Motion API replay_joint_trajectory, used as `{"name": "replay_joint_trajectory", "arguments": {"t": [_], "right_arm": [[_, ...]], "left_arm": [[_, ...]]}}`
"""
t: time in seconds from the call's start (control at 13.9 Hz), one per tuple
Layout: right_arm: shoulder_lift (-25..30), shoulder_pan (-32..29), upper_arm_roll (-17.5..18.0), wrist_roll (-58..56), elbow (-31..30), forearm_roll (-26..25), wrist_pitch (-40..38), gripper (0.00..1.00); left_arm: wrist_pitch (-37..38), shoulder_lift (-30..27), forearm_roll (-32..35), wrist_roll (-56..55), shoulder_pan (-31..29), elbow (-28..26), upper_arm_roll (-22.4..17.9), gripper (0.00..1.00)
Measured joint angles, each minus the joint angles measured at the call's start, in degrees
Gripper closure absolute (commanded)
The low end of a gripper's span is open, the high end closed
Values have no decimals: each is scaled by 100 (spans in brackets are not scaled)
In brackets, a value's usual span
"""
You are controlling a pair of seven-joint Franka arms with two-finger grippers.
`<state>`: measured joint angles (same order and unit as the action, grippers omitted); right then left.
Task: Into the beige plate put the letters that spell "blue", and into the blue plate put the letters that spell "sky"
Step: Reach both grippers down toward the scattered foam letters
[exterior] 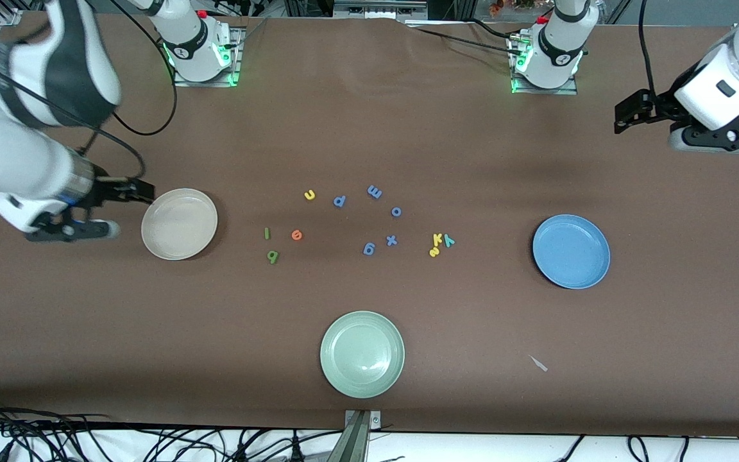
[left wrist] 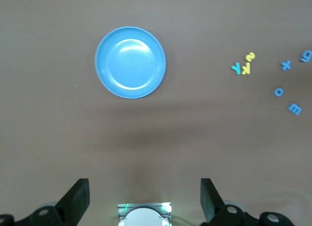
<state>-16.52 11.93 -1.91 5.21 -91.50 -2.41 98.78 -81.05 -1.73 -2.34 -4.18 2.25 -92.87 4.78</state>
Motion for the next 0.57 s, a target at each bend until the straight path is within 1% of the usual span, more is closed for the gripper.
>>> {"name": "replay_joint_trajectory", "arguments": {"t": [0.07, 0.29, 0.43, 0.57], "right_arm": [[-170, 139, 6, 279, -2, 17, 237, 0], [-683, 517, 19, 1025, -5, 121, 916, 0], [-1008, 721, 21, 1608, -7, 364, 1338, 0], [-1336, 879, 21, 2042, -9, 470, 1731, 0]], "left_arm": [[-82, 67, -55, 0, 7, -16, 17, 0], [-766, 496, -322, 4, 88, -95, 36, 0], [-1306, 907, -417, 5, 321, -189, 50, 0], [-1954, 1433, -424, 2, 726, -252, 64, 0]]}}
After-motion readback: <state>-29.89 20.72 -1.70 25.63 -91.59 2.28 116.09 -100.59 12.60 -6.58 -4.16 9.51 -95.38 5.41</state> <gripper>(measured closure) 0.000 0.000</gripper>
